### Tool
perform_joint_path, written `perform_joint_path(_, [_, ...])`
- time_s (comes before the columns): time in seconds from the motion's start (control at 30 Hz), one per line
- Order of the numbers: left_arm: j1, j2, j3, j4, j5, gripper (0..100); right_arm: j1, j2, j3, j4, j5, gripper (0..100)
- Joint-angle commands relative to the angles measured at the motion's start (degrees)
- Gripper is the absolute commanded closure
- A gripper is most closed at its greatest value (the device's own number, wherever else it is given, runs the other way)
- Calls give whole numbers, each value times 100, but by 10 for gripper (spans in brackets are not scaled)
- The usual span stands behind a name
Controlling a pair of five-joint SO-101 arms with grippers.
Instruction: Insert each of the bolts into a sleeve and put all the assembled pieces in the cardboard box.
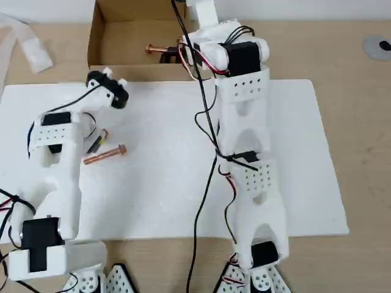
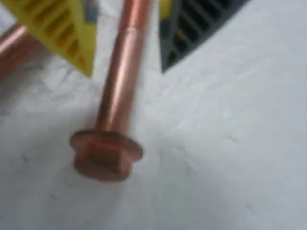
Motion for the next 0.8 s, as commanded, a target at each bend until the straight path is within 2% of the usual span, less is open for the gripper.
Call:
perform_joint_path(0.0, [-18,-13,229,-448,-18,900,57,-462,-277,9,-70,774])
perform_joint_path(0.23, [141,-13,712,-1055,-9,900,48,-462,-277,9,-70,774])
perform_joint_path(0.4, [545,-4,818,-1099,193,900,48,-470,-277,9,-62,774])
perform_joint_path(0.6, [536,567,642,-1222,360,900,66,-479,-277,97,-35,774])
perform_joint_path(0.7, [519,831,369,-1020,369,908,66,-479,-277,202,-44,774])
perform_joint_path(0.77, [519,919,97,-721,369,958,66,-479,-277,202,-53,774])
